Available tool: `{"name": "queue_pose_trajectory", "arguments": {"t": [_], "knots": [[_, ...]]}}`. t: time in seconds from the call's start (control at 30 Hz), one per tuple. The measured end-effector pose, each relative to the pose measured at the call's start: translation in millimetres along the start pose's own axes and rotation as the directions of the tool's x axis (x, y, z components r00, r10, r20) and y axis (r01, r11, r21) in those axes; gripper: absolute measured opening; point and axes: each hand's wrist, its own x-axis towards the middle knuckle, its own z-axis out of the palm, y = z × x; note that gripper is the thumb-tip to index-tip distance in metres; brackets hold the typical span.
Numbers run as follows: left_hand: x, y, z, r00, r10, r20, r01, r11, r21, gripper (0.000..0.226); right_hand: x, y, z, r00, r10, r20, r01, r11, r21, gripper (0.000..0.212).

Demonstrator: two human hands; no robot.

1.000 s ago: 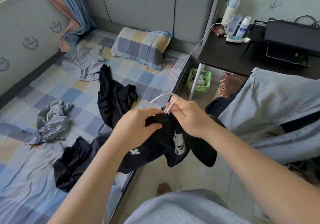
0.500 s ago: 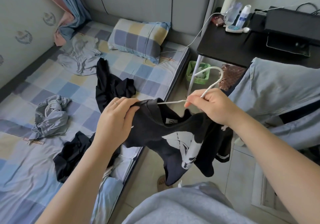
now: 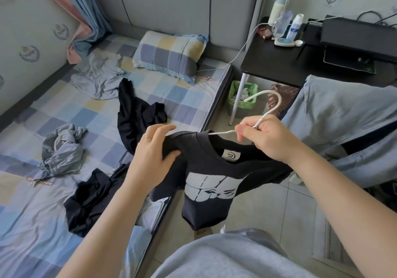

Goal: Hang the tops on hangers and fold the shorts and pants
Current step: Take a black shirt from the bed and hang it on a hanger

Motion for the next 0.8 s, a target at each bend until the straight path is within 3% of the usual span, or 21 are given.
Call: {"name": "queue_pose_trajectory", "arguments": {"t": [0.07, 0.17, 0.23, 0.43, 0.53, 0.6, 0.7, 0.8], "knots": [[-8, -5, 5, 0.992, -0.085, -0.093, 0.080, 0.995, -0.057, 0.053, -2, 0, -5, 1.000, -0.014, -0.024, 0.014, 1.000, -0.009, 0.036], [-13, -12, 7, 0.967, -0.156, -0.203, 0.144, 0.987, -0.072, 0.035, -3, 3, -13, 0.999, 0.003, -0.049, -0.004, 1.000, -0.017, 0.037], [-10, -14, 4, 0.955, -0.149, -0.258, 0.141, 0.989, -0.048, 0.022, -4, 6, -15, 0.999, 0.020, -0.049, -0.021, 1.000, -0.014, 0.037], [0, -7, -1, 0.925, -0.077, -0.373, 0.081, 0.997, -0.006, 0.018, -6, 11, -12, 0.997, 0.051, -0.053, -0.049, 0.998, 0.049, 0.035], [1, -4, 0, 0.947, -0.038, -0.318, 0.019, 0.998, -0.062, 0.028, -5, 12, -13, 0.995, 0.082, -0.050, -0.073, 0.985, 0.158, 0.034], [2, -4, 3, 0.962, -0.110, -0.251, 0.080, 0.989, -0.127, 0.039, -5, 11, -14, 0.994, 0.100, -0.037, -0.090, 0.971, 0.223, 0.033], [6, -6, 7, 0.948, -0.228, -0.222, 0.185, 0.963, -0.198, 0.027, -6, 10, -16, 0.996, 0.089, -0.020, -0.081, 0.966, 0.247, 0.033], [11, -7, 9, 0.957, -0.210, -0.201, 0.181, 0.971, -0.154, 0.017, -5, 8, -16, 0.995, 0.099, -0.026, -0.091, 0.967, 0.237, 0.033]]}}
